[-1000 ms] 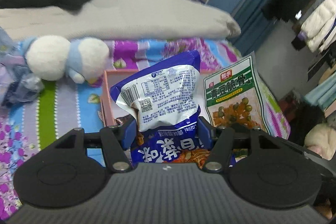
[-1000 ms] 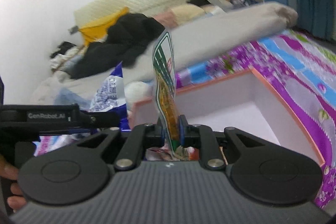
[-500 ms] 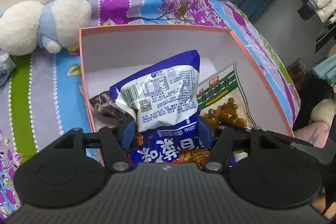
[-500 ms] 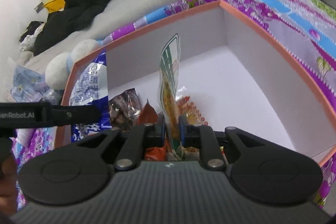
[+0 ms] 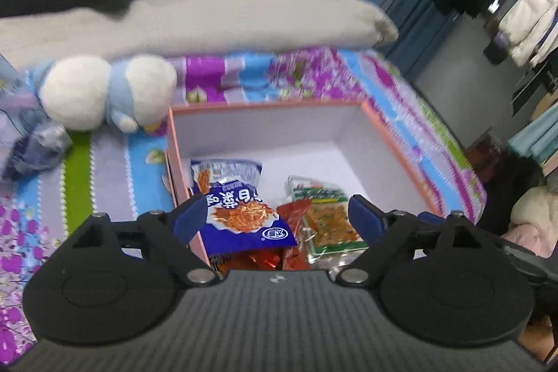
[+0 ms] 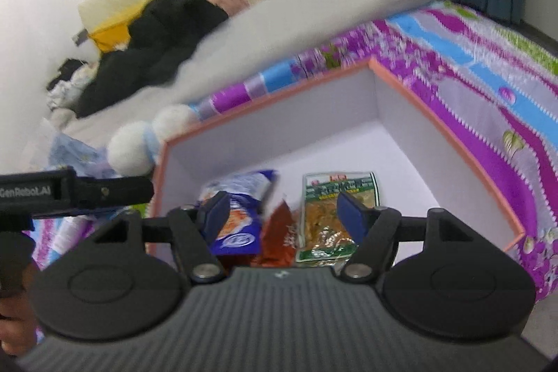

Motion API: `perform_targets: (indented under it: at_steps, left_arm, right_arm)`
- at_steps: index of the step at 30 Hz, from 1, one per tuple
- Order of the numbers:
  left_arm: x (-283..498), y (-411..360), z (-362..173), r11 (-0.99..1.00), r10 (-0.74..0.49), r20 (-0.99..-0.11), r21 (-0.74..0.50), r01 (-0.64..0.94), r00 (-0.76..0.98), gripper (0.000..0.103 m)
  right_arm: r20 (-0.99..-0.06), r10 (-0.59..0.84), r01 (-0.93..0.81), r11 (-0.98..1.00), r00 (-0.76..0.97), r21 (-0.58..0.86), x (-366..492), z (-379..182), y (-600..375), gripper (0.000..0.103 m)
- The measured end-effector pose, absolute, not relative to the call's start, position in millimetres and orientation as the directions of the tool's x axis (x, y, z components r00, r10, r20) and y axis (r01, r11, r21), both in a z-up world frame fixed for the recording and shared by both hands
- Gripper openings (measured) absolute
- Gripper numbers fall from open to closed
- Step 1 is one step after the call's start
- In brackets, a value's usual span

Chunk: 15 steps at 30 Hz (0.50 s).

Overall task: Organize snacks
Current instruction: 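Lift both open tools up out of the pink box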

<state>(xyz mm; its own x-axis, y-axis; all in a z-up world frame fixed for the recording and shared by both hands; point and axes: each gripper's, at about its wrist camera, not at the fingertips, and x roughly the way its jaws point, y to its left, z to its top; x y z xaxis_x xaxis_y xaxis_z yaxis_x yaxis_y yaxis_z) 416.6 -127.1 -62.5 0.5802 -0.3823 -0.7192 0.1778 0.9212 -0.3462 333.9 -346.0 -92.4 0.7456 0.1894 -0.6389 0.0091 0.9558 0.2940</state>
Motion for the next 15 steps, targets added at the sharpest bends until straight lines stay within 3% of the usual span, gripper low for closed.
perform_targets:
  at_steps: [15]
  left_arm:
    - [272, -86, 22, 0.929, -0.349, -0.585, -0.32, 0.187, 0.732, 0.09]
  right_arm:
    - [-0.486, 0.182, -0.057, 0.964, 0.855, 0.26, 218, -11, -318, 0.07]
